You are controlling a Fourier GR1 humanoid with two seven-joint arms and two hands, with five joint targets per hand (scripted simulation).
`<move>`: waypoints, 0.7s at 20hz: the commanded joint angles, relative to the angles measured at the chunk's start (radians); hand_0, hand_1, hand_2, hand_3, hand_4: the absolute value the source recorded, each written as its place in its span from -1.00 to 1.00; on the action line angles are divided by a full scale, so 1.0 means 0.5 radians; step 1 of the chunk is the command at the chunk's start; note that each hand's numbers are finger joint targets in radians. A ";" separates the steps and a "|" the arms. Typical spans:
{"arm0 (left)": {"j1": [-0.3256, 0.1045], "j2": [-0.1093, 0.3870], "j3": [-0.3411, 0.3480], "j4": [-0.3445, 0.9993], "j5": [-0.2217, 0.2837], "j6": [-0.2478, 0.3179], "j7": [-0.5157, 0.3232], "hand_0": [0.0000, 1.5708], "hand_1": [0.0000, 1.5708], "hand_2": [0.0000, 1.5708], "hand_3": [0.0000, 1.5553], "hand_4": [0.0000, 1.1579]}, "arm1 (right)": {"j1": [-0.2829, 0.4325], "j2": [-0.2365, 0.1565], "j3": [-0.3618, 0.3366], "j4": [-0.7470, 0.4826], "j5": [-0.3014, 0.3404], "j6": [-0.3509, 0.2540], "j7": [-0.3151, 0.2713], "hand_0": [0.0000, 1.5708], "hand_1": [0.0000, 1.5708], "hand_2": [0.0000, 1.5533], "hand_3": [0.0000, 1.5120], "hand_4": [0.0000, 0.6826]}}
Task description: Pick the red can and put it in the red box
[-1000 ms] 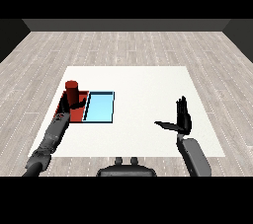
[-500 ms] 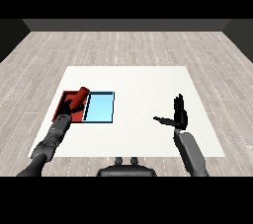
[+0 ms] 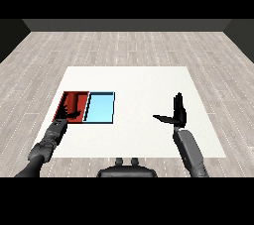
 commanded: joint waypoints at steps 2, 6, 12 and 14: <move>-0.008 0.079 -0.001 0.040 -0.013 -0.174 0.054 -1.00 -1.00 -1.00 -1.00 -1.00 | -0.002 -0.006 -0.045 -0.003 -0.024 0.045 -0.033 -1.00 -1.00 -1.00 -1.00 -1.00; -0.099 0.056 -0.055 0.022 -0.078 -0.065 0.100 -1.00 -1.00 -1.00 -1.00 -1.00 | 0.005 -0.040 -0.063 -0.070 -0.035 0.067 0.027 -1.00 -1.00 -1.00 -1.00 -1.00; -0.024 0.076 0.194 -0.282 0.156 -0.097 -0.487 -1.00 -1.00 -1.00 -1.00 -1.00 | 0.058 -0.008 -0.088 -0.050 -0.063 0.134 -0.082 -1.00 -1.00 -1.00 -1.00 -1.00; -0.047 0.185 0.236 -0.366 0.198 -0.284 -0.562 0.78 0.78 0.64 -1.00 -1.00 | -0.011 -0.038 -0.082 -0.079 -0.096 0.209 -0.024 -1.00 -1.00 -1.00 -1.00 -1.00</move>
